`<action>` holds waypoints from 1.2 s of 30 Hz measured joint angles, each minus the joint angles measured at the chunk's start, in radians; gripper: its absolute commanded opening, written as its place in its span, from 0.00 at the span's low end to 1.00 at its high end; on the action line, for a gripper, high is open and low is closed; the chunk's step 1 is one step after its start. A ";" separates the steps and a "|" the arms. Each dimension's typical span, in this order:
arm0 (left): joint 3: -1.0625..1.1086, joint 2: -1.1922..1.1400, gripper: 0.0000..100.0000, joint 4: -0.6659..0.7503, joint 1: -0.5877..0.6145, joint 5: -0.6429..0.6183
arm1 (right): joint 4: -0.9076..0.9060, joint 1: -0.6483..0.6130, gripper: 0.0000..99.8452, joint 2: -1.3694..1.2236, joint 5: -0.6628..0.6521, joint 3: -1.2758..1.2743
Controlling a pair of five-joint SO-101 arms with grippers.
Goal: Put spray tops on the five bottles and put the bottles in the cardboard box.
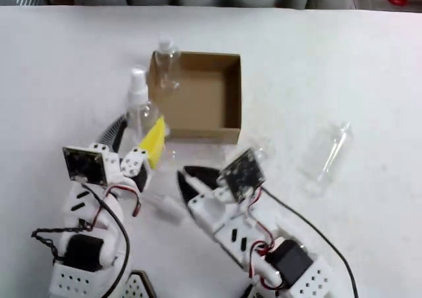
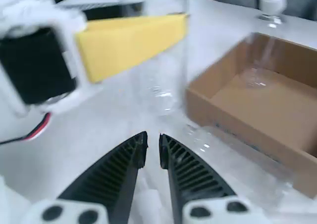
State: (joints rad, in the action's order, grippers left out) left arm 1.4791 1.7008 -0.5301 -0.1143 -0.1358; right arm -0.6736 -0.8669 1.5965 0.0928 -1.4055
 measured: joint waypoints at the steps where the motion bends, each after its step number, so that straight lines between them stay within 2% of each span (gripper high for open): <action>1: -0.012 0.000 0.02 -0.011 0.000 0.000 | 0.032 -0.023 0.02 0.012 0.000 -0.025; 8: -0.058 -0.025 0.02 -0.017 0.000 0.000 | 0.250 -0.110 0.02 0.068 0.000 -0.166; 16: -0.233 -0.305 0.02 -0.017 0.002 -0.003 | 0.543 -0.120 0.02 0.071 0.000 -0.264; 20: -0.267 -0.387 0.02 -0.023 0.002 -0.003 | 0.586 -0.118 0.02 0.071 0.000 -0.264; 28: -0.267 -0.393 0.02 -0.026 0.003 -0.003 | 0.594 -0.118 0.02 0.054 -0.003 -0.262; 36: -0.267 -0.393 0.02 -0.026 0.003 -0.003 | 0.713 -0.117 0.02 -0.301 -0.003 -0.153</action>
State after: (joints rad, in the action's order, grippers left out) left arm 1.2121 1.3080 -0.5562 -0.1112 -0.1389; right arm 0.0399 -0.9835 1.2958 0.0898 -1.5589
